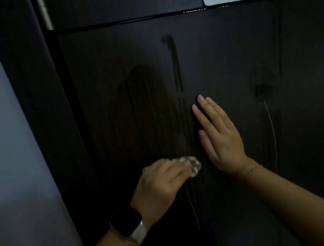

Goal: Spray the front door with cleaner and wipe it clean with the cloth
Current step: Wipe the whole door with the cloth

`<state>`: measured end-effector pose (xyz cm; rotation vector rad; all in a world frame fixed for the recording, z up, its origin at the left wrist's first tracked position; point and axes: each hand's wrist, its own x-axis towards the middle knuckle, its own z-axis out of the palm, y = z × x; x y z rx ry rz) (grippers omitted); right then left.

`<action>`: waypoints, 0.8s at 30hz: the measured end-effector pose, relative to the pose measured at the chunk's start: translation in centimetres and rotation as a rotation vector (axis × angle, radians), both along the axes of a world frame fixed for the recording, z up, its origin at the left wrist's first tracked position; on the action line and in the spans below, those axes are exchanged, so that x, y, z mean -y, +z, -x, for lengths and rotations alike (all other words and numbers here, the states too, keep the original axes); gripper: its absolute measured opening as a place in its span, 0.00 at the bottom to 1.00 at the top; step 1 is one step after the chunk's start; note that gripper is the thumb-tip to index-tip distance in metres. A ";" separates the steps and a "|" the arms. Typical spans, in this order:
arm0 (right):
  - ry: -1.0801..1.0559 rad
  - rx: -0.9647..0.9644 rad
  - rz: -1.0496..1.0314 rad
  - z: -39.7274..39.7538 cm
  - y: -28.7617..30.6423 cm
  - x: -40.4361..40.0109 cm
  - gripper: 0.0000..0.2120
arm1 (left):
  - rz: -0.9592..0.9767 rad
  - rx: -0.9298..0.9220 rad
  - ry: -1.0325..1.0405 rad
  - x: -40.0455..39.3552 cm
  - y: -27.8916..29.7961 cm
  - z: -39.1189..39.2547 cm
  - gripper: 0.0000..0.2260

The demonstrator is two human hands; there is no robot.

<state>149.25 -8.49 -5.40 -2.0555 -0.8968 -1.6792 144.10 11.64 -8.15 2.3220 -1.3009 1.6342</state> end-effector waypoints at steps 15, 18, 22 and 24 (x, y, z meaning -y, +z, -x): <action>-0.010 -0.017 -0.140 0.2 0.0 0.0 0.22 | 0.012 -0.064 0.002 0.9 -1.4 0.2 0.15; 0.014 -0.016 -0.138 0.2 0.1 0.0 0.22 | -0.006 -0.066 -0.001 0.5 -1.5 0.2 0.16; 0.006 0.003 -0.129 0.1 0.2 0.0 0.23 | 0.251 0.114 0.005 2.0 10.5 -0.6 0.09; -0.006 0.008 -0.124 0.1 0.1 0.1 0.23 | 0.343 0.147 0.061 2.7 16.8 -1.0 0.08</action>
